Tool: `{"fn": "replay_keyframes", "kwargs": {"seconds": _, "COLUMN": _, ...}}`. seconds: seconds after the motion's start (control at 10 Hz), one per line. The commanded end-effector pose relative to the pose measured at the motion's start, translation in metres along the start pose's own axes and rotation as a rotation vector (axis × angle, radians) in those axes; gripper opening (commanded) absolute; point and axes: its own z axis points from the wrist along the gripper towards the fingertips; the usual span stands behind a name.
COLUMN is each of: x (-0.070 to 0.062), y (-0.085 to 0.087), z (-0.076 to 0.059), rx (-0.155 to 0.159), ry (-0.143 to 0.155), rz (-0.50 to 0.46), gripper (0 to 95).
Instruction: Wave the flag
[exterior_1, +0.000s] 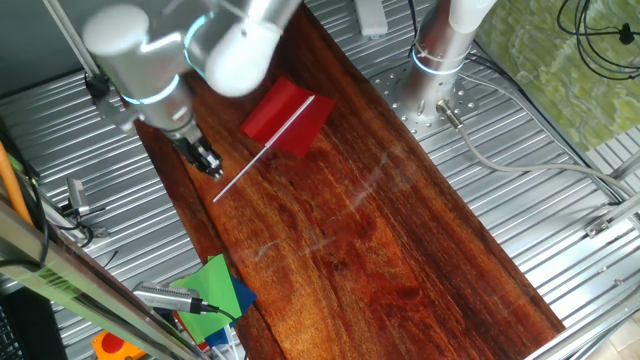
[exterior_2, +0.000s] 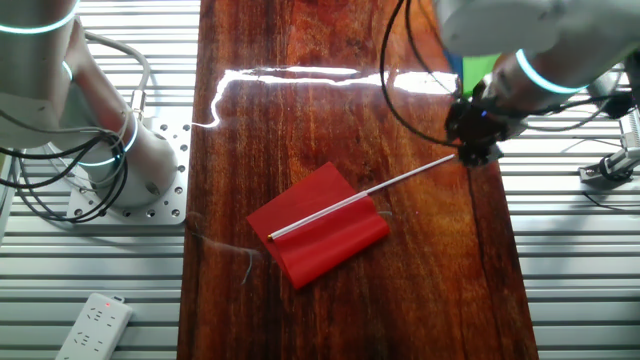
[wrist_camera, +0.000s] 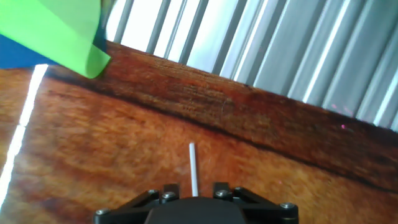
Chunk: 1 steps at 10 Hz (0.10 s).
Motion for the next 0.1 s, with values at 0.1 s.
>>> {"fn": "replay_keyframes", "kwargs": {"seconds": 0.1, "x": 0.0019, "y": 0.0042, "z": -0.0167, "rx": -0.019, "ry": -0.007, "rz": 0.015, "gripper": 0.0}}
